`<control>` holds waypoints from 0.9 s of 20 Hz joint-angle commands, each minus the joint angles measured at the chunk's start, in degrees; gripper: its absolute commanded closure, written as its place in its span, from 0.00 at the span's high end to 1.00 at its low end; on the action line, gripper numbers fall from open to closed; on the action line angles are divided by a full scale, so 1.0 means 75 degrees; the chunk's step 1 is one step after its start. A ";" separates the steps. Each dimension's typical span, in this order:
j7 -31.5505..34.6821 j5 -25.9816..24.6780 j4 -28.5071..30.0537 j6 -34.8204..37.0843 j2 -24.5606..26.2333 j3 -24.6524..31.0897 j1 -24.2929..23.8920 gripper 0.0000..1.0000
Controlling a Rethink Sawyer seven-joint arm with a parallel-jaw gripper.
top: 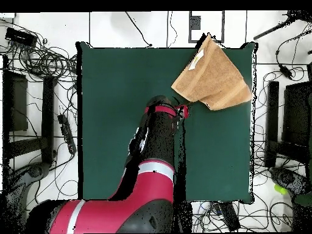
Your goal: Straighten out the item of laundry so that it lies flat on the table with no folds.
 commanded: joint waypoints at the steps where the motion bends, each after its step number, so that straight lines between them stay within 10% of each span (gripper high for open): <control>1: -0.1544 -0.0639 0.0180 0.0347 0.0942 0.0294 0.0801 1.00; 18: 0.0241 -0.2357 -0.0476 0.0086 0.1632 -0.0921 0.1639 1.00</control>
